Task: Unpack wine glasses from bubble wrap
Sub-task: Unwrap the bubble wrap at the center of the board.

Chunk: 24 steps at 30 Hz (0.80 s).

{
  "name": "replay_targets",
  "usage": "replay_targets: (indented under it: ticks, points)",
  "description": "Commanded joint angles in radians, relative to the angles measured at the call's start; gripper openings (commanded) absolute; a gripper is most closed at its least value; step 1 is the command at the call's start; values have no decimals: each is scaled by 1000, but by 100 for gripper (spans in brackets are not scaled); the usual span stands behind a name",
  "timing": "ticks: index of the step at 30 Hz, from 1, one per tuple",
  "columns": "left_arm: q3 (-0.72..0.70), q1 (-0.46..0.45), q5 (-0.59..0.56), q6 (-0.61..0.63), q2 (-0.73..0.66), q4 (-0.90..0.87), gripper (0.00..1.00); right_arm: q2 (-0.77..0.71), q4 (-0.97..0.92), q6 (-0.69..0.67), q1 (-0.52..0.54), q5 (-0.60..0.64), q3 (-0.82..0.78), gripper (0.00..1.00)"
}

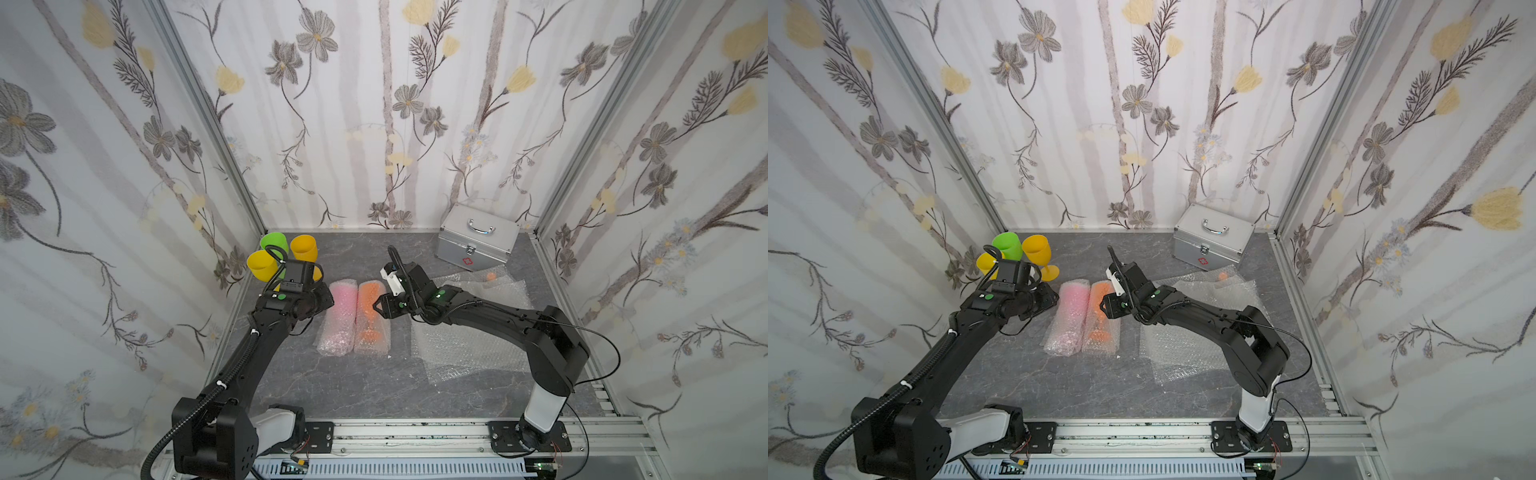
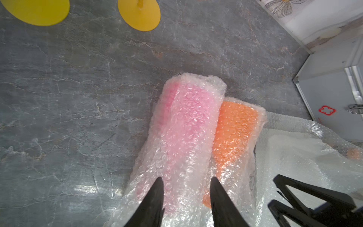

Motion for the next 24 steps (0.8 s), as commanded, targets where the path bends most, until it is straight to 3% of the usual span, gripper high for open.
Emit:
replay_targets:
  ticks: [1, 6, 13, 21, 24]
  points:
    - [-30, -13, 20, -36, -22, 59, 41, 25, -17, 14, 3, 28, 16, 52]
    - [-68, -27, 33, -53, -29, 84, 41, 71, -32, 14, 4, 33, 35, 50]
    - [-72, -44, 51, -65, -3, 117, 41, 104, -51, 3, 3, 39, 54, 40]
    - [-59, -75, 75, -79, 27, 136, 42, 77, -48, -22, -11, 19, 24, 10]
    - [-45, -106, 83, -87, 48, 149, 42, 44, -25, -43, -21, -9, -4, 4]
